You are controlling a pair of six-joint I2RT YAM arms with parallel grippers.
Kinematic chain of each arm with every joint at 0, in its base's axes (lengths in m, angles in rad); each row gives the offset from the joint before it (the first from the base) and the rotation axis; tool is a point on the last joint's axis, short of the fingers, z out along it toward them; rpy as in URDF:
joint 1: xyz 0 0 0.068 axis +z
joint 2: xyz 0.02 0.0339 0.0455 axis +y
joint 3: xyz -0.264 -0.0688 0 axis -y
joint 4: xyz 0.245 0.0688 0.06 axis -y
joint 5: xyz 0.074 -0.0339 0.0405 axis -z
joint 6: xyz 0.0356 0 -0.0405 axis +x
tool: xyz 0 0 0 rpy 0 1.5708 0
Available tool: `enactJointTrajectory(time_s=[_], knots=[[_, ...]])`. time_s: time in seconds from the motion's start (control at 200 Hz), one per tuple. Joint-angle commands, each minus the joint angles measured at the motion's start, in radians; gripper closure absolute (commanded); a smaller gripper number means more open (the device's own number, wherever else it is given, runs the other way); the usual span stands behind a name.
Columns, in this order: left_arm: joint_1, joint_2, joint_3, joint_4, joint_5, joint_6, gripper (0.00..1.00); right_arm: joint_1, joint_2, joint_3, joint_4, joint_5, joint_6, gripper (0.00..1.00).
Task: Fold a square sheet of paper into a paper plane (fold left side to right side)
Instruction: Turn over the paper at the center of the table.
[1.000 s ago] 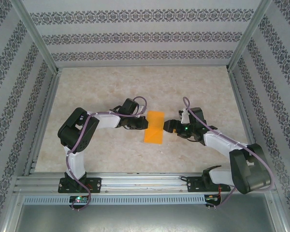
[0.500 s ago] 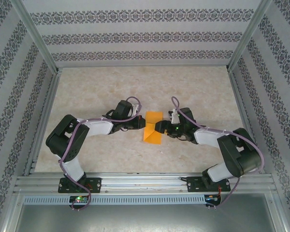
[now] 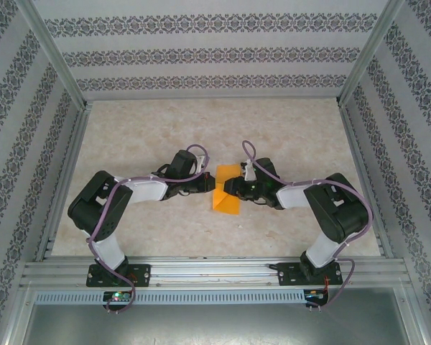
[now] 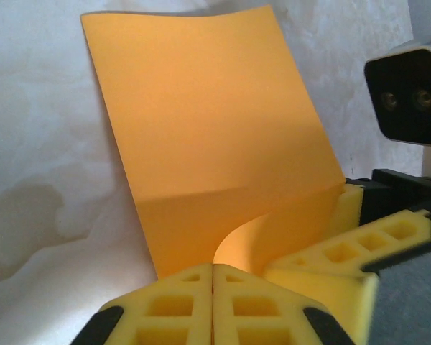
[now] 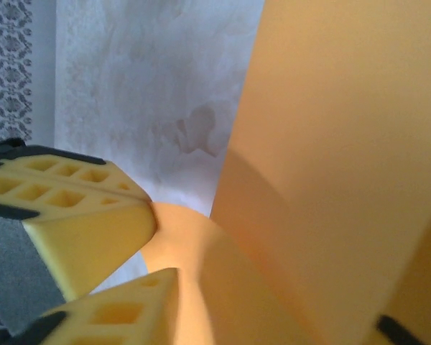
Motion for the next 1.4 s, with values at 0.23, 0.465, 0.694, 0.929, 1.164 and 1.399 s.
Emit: enactJointTrajectory(time_s=[0.23,0.465,0.694,0.929,1.164,1.399], knots=[[0.021,-0.24,-0.04,-0.096,-0.122,0.057,0.51,-0.044,-0.052,0.02,0.063,-0.035,-0.028,1.0],[0.049,-0.532,-0.116,-0.169,-0.234,0.085,0.23,-0.111,-0.224,0.026,0.066,-0.08,-0.11,1.0],[0.09,-0.775,-0.168,-0.067,-0.068,0.051,0.0,-0.131,-0.391,0.042,0.187,-0.124,-0.153,1.0],[0.098,-0.727,-0.126,0.168,0.233,-0.123,0.03,-0.13,-0.428,0.055,0.489,-0.207,-0.027,1.0],[0.064,-0.618,-0.094,0.28,0.301,-0.195,0.09,-0.072,-0.424,0.084,0.554,-0.221,0.025,1.0],[0.037,-0.545,-0.057,0.344,0.346,-0.222,0.17,-0.027,-0.402,0.092,0.559,-0.211,0.041,1.0]])
